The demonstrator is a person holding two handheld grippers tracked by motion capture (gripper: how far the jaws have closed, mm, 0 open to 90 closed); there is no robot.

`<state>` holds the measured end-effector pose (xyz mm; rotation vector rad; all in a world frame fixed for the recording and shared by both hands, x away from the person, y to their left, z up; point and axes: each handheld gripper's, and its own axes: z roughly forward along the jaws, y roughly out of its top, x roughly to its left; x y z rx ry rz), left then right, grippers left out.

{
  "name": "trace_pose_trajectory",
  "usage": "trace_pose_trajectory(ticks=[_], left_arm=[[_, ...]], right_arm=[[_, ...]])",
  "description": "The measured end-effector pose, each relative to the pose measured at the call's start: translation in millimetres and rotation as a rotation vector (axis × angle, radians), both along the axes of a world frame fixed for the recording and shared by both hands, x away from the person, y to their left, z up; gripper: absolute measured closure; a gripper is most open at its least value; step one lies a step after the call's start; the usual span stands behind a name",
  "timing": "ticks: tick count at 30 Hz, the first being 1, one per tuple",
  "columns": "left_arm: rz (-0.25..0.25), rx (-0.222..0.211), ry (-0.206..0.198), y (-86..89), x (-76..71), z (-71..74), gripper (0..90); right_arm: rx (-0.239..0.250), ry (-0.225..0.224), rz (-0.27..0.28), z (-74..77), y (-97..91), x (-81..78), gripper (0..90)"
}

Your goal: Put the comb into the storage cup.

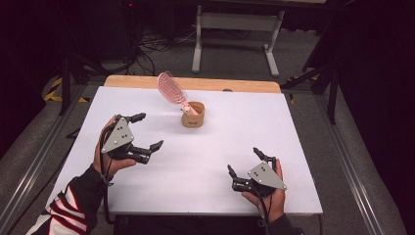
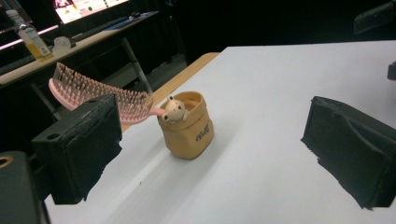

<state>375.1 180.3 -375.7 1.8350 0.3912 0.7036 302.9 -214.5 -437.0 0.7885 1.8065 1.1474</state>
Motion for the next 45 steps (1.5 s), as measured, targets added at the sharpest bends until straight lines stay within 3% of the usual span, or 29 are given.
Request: trace_pose_trajectory(ticks=[15,27,31,35,39,45], left_arm=[[-0.013,0.008,0.038,9.8,-17.3,-24.6,5.8],[-0.01,0.018,0.031,24.5,-33.6,-36.1,6.2],[-0.004,0.028,0.039,28.8,-35.6,-41.6,6.2],[0.021,0.054,0.02,33.9,-38.5,-47.8,6.7],[0.03,0.073,0.034,38.5,-40.1,-54.5,6.5],[0.03,0.066,0.066,48.2,-42.3,-63.4,6.0]], right_arm=[[0.0,-0.008,-0.001,0.4,0.6,-0.3,6.4],[-0.006,-0.012,-0.007,1.3,1.8,-0.7,6.4],[-0.001,-0.013,-0.008,1.8,1.1,-1.1,6.4],[0.001,-0.015,-0.005,2.6,0.0,-1.3,6.1],[0.001,-0.015,-0.003,2.7,0.0,-1.1,6.1],[0.001,-0.02,0.002,3.4,2.1,-2.5,6.1]])
